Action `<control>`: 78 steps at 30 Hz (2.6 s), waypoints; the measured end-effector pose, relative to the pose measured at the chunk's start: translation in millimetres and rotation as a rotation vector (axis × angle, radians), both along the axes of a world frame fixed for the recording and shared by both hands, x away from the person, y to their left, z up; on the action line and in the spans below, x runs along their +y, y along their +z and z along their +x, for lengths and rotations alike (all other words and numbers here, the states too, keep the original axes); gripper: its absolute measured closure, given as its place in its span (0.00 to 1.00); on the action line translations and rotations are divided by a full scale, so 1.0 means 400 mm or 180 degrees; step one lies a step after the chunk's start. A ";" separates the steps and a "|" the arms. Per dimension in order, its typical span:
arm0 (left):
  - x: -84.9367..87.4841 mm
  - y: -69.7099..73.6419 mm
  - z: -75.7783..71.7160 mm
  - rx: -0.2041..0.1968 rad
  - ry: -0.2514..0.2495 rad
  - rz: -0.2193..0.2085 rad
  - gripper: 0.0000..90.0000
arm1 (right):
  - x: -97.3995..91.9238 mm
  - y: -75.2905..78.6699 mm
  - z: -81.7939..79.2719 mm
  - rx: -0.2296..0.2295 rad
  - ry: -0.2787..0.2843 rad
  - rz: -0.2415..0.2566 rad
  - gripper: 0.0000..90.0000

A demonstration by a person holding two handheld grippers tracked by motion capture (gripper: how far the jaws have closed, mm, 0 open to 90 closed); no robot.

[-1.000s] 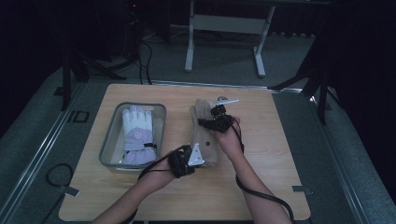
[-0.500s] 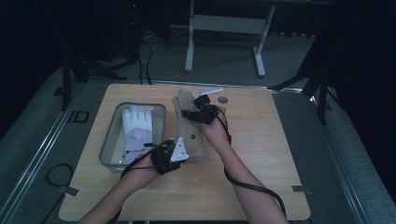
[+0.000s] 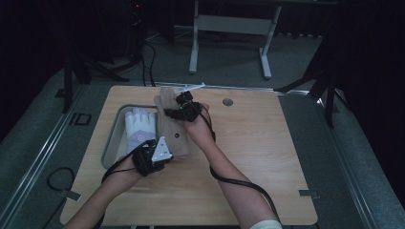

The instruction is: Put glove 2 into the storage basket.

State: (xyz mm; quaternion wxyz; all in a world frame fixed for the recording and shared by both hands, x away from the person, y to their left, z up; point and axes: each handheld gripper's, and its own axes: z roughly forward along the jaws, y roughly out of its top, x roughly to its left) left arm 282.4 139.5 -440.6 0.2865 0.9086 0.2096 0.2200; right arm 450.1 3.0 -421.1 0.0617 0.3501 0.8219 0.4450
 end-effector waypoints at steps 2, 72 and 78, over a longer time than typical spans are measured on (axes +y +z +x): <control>0.023 0.000 -0.002 0.0021 0.0048 0.0000 0.93 | 0.025 -0.004 0.004 0.0010 0.0045 -0.0004 0.78; 0.151 -0.007 0.017 0.0306 0.0901 -0.1178 0.15 | 0.098 -0.026 -0.034 -0.0272 0.0577 -0.0388 0.18; 0.097 -0.001 0.005 0.0270 0.0729 -0.1196 0.15 | 0.039 -0.024 -0.040 -0.0289 0.0554 -0.0396 0.18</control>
